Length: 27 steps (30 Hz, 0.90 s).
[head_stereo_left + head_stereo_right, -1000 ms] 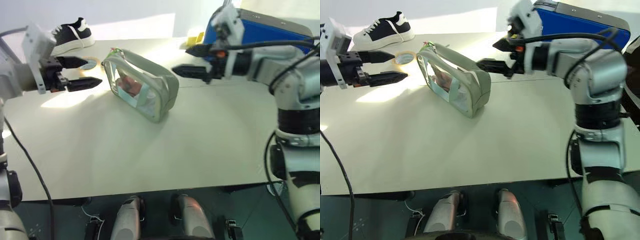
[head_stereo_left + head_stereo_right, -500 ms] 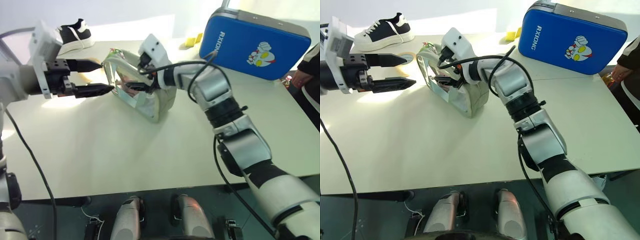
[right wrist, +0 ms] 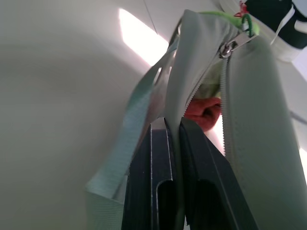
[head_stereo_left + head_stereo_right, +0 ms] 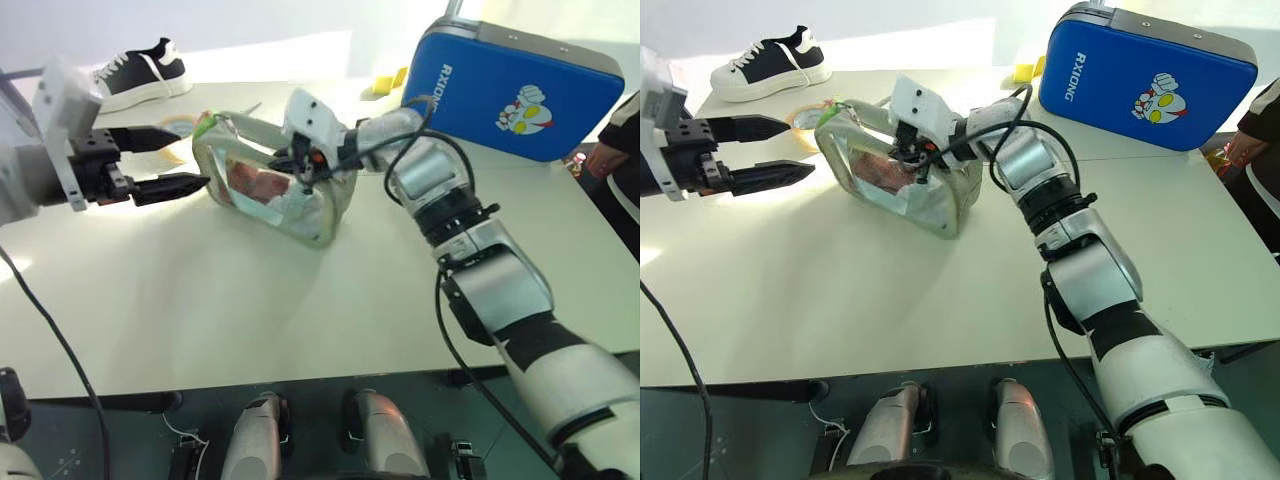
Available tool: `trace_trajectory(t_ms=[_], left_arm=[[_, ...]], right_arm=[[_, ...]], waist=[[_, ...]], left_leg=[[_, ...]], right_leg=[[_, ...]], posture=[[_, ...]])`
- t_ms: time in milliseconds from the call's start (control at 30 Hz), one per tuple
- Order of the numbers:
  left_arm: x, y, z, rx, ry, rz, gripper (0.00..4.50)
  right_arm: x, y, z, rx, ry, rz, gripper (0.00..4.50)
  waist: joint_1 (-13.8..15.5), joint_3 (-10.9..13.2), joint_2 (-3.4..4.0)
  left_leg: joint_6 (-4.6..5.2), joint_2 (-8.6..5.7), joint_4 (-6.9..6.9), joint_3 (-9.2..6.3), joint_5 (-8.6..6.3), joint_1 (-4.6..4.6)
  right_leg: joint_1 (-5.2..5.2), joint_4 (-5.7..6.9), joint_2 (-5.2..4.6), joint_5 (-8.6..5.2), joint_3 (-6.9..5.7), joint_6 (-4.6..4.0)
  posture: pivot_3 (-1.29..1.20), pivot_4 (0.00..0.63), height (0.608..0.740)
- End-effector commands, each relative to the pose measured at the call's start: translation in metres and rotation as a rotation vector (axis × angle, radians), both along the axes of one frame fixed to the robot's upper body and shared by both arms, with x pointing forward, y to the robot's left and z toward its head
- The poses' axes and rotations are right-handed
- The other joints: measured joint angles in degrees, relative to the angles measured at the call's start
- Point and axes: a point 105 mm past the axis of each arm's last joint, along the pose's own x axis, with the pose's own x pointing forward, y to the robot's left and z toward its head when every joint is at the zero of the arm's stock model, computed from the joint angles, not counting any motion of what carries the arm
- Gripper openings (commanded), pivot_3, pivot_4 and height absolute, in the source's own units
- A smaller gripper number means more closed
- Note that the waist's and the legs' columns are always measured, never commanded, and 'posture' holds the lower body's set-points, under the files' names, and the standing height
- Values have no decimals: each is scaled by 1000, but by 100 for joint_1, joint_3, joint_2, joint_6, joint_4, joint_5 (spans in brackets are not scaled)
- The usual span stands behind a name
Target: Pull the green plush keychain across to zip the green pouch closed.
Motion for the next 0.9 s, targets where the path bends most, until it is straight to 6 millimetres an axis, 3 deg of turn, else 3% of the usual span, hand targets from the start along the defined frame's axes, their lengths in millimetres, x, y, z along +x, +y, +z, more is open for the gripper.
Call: trace_trajectory(t_ms=[33, 167, 367, 500, 600, 767, 900], left_arm=[[-3, 7, 14, 2, -64, 24, 4500], [0, 7, 14, 3, -71, 25, 4500], [3, 5, 6, 13, -54, 21, 4500], [8, 4, 10, 15, -63, 18, 4500], [11, 4, 10, 18, -65, 18, 4500], [10, 2, 11, 27, -70, 7, 4500], [14, 3, 12, 34, -77, 14, 4500]], right_arm=[[-9, -7, 26, -97, -175, 131, 19], [-10, -14, 23, -127, -158, 173, 19], [-18, -11, -2, -138, -86, 232, 19], [-18, -9, 5, -109, -105, 224, 1487], [-17, -9, 15, -78, -125, 195, 2998], [-18, -6, 30, -56, -134, 128, 2998], [-26, 16, 21, -47, -80, 123, 2998]], waist=[[-5, 0, 0], [-19, 0, 0], [-21, -1, -2], [-22, -1, -2], [-18, -1, -2], [-14, -1, -1], [-10, -1, -2]], left_leg=[[0, 0, 0, 2, 0, 0], [-1, 1, 0, 7, 1, 0], [-23, 2, 0, 9, 13, 4], [-28, 2, 0, 9, 16, 7], [-29, 2, 0, 10, 17, 6], [-37, 2, 0, 10, 22, 5], [-37, 2, 0, 10, 22, 5]], right_leg=[[0, 0, 0, 0, 0, 0], [-1, 1, 0, 0, 0, 0], [1, 5, 0, 0, 2, -1], [2, 7, 1, 0, 2, -1], [1, 6, 1, 0, 2, -1], [-1, 8, 0, 0, 3, -1], [0, 8, 0, 0, 4, -1]], posture=[[0, 150, 740], [0, 150, 740], [0, 150, 740], [0, 150, 740], [0, 150, 740], [0, 150, 740], [0, 150, 740]])
